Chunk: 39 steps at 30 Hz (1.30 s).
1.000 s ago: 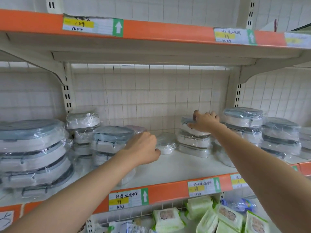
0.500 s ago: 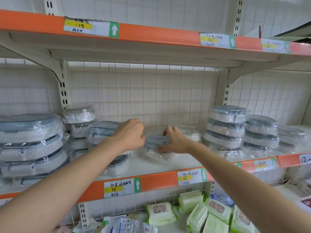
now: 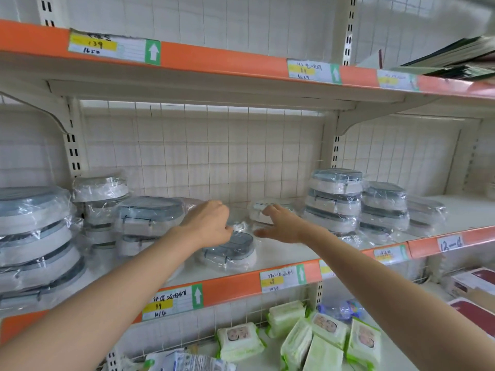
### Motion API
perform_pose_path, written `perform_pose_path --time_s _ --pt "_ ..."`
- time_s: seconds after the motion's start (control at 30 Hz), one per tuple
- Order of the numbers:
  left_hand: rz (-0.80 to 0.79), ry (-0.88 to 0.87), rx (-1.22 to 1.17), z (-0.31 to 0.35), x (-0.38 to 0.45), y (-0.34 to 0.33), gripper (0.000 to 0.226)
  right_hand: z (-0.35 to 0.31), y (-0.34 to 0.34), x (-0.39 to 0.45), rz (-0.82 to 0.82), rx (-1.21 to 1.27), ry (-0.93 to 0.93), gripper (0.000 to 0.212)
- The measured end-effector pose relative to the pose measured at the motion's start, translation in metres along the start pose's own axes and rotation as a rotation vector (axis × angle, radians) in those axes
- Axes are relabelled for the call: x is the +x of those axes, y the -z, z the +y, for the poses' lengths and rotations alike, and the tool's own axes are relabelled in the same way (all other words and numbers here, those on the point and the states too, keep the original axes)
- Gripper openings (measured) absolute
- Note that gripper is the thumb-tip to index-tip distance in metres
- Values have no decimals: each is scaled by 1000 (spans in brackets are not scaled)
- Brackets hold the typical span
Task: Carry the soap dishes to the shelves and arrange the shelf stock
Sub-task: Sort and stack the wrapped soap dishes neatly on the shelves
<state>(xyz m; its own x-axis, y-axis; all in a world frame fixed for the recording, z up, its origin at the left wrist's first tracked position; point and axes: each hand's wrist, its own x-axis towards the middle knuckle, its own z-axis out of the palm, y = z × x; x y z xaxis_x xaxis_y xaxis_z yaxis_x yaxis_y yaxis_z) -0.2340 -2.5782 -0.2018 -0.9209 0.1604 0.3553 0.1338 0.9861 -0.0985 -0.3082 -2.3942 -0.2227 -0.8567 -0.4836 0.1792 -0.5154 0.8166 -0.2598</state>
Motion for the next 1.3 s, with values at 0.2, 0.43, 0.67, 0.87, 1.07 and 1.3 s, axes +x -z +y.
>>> perform_pose_path --time_s 0.2,0.43,0.67,0.87,1.07,1.3 --pt "-39 -12 -25 6 6 -14 33 27 21 14 75 -87 -106 72" --pt "-76 6 -13 1 9 -36 25 39 19 48 58 -125 -208 75" --pt "-75 19 -52 -8 11 -43 27 45 10 62 0 -139 -263 74" --pt "-108 19 -78 -11 7 -43 25 46 8 66 -10 -179 -291 71" --pt "-143 83 -76 -10 5 -33 18 43 8 70 33 -188 -246 68" --pt "-114 80 -35 -4 5 -33 13 26 1 77 111 -290 -43 70"
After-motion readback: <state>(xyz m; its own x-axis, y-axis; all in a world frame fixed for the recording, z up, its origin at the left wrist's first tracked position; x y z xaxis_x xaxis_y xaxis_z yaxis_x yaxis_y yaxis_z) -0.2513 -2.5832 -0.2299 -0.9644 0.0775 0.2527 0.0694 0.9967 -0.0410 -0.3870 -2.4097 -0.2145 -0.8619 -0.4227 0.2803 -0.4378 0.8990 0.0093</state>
